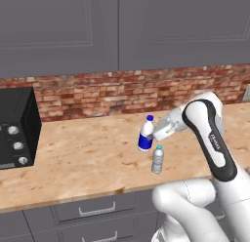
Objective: Take the bottled waters from the counter and place them in the freezer to freeze. Close the freezer door after placing the bottles.
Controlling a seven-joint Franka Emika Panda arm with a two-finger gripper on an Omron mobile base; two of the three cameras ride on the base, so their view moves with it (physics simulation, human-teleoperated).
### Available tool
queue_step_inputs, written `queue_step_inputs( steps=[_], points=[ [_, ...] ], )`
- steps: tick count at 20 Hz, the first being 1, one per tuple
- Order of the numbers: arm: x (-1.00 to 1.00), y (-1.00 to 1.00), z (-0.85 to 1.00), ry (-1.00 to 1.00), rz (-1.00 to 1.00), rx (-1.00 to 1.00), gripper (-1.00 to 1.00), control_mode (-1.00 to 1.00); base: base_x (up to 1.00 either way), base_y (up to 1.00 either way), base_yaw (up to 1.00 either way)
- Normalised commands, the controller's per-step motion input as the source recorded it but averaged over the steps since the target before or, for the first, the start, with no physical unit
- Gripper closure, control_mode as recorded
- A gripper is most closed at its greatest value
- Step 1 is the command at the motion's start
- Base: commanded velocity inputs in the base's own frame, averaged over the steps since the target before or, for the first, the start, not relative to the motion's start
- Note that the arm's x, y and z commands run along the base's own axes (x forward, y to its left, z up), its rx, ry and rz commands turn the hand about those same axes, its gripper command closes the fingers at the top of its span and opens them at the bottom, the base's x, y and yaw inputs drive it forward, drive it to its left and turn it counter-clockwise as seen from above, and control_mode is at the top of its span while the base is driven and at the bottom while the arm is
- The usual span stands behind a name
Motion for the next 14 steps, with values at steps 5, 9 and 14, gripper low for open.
queue_step_inputs(
  steps=[5,9,14],
  points=[
    [-0.41,-0.24,0.48,0.16,-0.23,0.0,1.0,-1.0,0.0,0.0,0.0],
    [-0.3,-0.21,0.3,0.11,-0.27,-0.12,1.0,-1.0,0.0,0.0,0.0],
    [-0.18,-0.48,0.1,0.0,-0.21,-0.12,1.0,-1.0,0.0,0.0,0.0]
  ],
)
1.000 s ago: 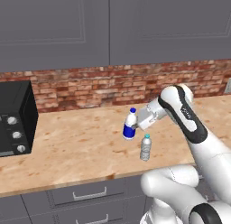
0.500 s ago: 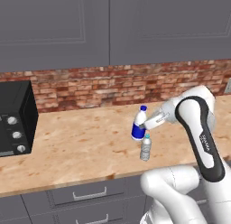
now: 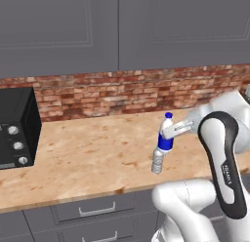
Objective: Take the bottled waters from the counter and place them in the freezer to freeze. Close the freezer door after placing the bottles.
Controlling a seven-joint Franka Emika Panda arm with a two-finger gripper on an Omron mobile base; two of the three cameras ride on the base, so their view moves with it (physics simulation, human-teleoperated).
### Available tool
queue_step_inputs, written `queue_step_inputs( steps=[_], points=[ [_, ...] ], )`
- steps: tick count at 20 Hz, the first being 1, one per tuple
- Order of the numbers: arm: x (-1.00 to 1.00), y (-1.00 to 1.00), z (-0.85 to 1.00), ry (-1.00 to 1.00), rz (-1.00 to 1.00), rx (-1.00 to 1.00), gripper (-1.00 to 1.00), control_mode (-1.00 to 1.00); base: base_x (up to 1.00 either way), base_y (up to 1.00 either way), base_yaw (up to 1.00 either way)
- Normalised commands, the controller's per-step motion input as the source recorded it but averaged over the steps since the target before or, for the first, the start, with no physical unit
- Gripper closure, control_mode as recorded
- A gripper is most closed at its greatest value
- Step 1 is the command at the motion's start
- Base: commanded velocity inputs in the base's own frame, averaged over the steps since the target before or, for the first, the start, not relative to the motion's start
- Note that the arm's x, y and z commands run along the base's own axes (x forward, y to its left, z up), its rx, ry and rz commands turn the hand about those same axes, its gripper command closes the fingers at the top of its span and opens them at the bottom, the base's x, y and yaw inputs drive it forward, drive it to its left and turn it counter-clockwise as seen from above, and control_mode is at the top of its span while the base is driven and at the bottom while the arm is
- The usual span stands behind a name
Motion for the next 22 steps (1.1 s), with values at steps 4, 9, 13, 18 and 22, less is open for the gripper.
queue_step_inputs(
  steps=[4,9,13,18,22],
  points=[
    [-0.41,-0.35,0.42,0.0,-0.22,-0.02,1.0,-1.0,0.0,0.0,0.0],
    [-0.41,-0.15,0.46,0.02,-0.26,-0.04,1.0,-1.0,0.0,0.0,0.0],
    [-0.42,-0.18,0.22,0.03,-0.27,-0.04,1.0,-1.0,0.0,0.0,0.0],
    [-0.14,-0.29,0.0,0.0,-0.11,0.0,1.0,-1.0,0.0,0.0,0.0],
    [0.0,-0.02,0.0,0.0,0.0,0.0,1.0,-1.0,0.0,0.0,0.0]
  ],
)
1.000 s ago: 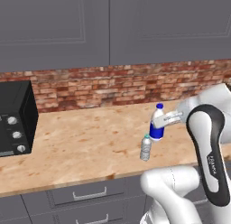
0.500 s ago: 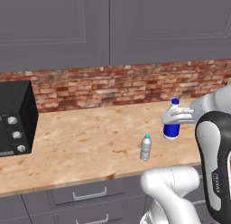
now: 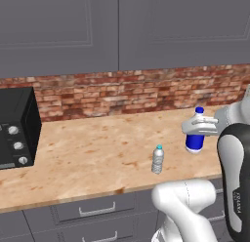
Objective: Take the bottled waters from the counter and place them in the freezer to freeze. Close the freezer door after placing the bottles.
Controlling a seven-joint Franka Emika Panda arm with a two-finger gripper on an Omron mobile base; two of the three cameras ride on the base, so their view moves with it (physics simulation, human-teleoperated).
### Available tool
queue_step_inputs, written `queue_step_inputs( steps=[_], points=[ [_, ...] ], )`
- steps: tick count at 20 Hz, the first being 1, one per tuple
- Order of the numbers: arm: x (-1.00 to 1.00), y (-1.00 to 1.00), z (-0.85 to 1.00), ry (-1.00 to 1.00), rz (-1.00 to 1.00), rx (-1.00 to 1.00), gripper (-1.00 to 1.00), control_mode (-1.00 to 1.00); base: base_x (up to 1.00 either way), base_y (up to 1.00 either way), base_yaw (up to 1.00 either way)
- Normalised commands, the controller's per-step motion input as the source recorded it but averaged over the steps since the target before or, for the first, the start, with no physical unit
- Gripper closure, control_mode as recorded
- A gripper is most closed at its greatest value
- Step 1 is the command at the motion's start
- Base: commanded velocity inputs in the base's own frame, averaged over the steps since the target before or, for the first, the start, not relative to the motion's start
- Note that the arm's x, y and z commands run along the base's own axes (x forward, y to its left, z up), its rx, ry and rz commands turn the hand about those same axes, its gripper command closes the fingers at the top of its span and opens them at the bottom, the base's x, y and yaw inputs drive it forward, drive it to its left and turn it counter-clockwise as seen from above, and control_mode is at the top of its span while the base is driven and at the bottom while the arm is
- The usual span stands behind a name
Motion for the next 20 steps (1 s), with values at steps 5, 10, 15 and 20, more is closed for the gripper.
queue_step_inputs(
  steps=[5,10,15,20],
  points=[
    [0.0,0.0,0.0,0.0,0.0,0.0,1.0,-1.0,0.0,0.0,0.0],
    [0.0,0.0,0.0,0.0,0.0,0.0,1.0,-1.0,0.0,0.0,0.0],
    [0.0,0.0,0.0,0.0,0.0,0.0,1.0,1.0,-0.21,-0.01,-0.08],
    [0.0,0.0,0.0,0.0,0.0,0.0,1.0,1.0,-0.59,0.0,-0.43]
  ],
)
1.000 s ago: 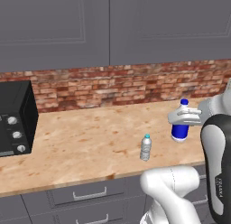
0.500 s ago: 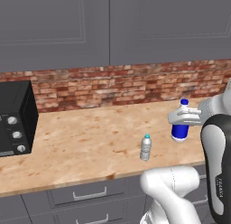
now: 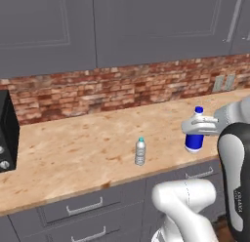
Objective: Take the bottled waters from the counter and place them in the freezer to freeze. Close the freezer door after placing the bottles.
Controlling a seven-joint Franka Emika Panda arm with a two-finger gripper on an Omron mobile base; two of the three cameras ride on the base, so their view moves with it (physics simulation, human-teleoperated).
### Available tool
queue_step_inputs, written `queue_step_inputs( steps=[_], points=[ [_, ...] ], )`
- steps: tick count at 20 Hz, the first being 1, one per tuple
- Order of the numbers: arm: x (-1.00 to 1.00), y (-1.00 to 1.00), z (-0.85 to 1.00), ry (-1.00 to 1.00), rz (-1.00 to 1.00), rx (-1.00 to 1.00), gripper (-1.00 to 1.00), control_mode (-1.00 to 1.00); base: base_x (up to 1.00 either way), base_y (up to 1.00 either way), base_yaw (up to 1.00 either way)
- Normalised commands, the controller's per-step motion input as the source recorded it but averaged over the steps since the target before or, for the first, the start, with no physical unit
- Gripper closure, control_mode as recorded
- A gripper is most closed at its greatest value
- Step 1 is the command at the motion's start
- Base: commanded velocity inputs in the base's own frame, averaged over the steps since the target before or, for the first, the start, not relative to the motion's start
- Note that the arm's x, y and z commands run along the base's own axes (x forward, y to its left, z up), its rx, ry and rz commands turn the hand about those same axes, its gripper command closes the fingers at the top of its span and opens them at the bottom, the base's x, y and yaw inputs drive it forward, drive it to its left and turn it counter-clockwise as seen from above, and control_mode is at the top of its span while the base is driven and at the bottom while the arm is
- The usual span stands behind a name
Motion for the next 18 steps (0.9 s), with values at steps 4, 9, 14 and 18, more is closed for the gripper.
queue_step_inputs(
  steps=[4,9,14,18],
  points=[
    [0.0,0.0,0.0,0.0,0.0,0.0,1.0,1.0,-0.66,0.0,-0.55],
    [0.0,0.0,0.0,0.0,0.0,0.0,1.0,1.0,-0.65,-0.02,-0.58],
    [0.0,0.0,0.0,0.0,0.0,0.0,1.0,1.0,-0.42,-0.06,-0.6],
    [0.0,0.0,0.0,0.0,0.0,0.0,1.0,1.0,0.0,-0.05,0.01]
  ],
)
